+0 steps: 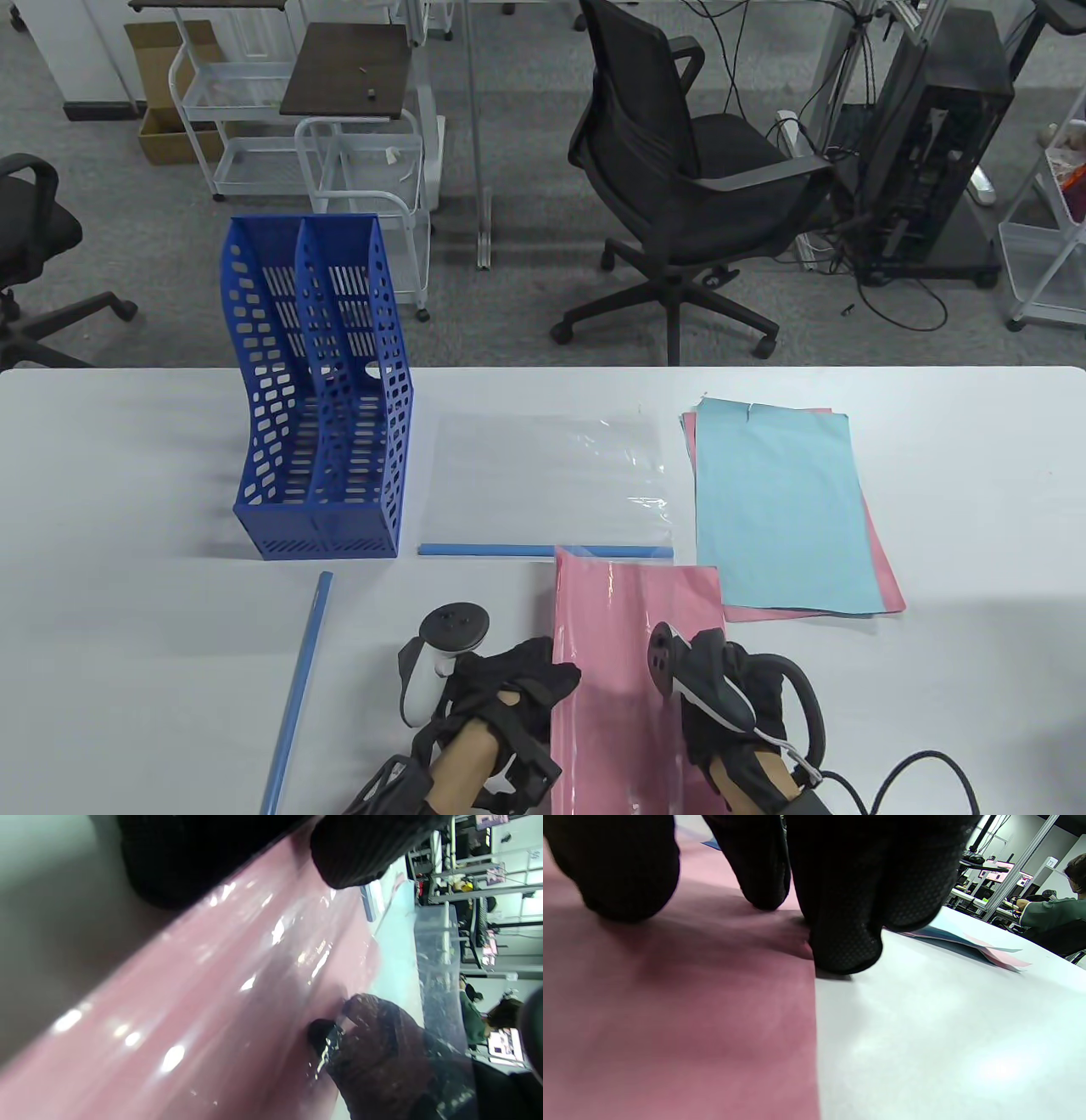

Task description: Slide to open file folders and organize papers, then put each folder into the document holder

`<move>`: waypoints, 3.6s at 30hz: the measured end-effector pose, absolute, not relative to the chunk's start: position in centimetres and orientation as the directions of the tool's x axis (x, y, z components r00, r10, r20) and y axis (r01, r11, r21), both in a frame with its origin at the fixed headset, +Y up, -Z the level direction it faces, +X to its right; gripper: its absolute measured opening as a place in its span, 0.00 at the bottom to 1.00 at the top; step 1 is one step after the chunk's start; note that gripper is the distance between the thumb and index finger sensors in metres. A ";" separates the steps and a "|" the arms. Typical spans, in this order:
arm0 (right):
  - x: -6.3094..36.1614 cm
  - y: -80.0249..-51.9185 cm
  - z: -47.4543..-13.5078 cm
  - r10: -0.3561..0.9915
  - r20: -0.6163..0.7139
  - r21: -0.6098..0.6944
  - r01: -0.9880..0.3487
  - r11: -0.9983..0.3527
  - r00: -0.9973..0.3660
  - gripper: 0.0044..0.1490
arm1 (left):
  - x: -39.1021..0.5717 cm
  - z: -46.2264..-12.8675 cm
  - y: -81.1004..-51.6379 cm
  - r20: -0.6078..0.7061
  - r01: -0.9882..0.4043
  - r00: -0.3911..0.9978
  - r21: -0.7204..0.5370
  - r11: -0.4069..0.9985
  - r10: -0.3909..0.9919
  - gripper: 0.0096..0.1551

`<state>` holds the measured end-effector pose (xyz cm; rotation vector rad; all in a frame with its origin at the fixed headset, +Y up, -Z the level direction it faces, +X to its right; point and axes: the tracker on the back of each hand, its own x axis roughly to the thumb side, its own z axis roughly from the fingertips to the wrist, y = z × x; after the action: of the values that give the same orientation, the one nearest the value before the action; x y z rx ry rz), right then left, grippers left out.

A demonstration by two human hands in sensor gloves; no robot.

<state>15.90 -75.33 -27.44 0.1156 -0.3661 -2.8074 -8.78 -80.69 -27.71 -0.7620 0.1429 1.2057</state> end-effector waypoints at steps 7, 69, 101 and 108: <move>18.3 -74.0 -28.1 -0.088 -0.070 0.282 0.065 -0.957 -0.994 0.48 | -11.3 -27.8 -79.1 -0.397 -0.900 0.379 -0.368 0.234 0.836 0.26; 17.6 -72.2 -26.3 0.982 0.172 0.158 -0.982 -0.101 -0.073 0.36 | -17.3 -25.0 -76.2 0.254 -0.967 0.097 -0.205 0.151 0.962 0.27; 17.8 -73.9 -27.0 0.972 0.104 0.063 -0.974 -0.217 -0.210 0.27 | -18.8 -26.4 -77.8 0.092 -0.957 0.156 -0.232 0.173 0.983 0.24; 19.9 -73.2 -27.5 0.928 -0.002 -0.038 -0.927 -0.373 -0.373 0.27 | -19.6 -26.2 -76.9 0.048 -0.943 0.254 -0.209 0.258 0.966 0.24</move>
<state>19.86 -73.25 -27.53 0.0586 0.0790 -4.3286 -19.55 -76.85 -26.15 -0.1480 -0.1789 1.3035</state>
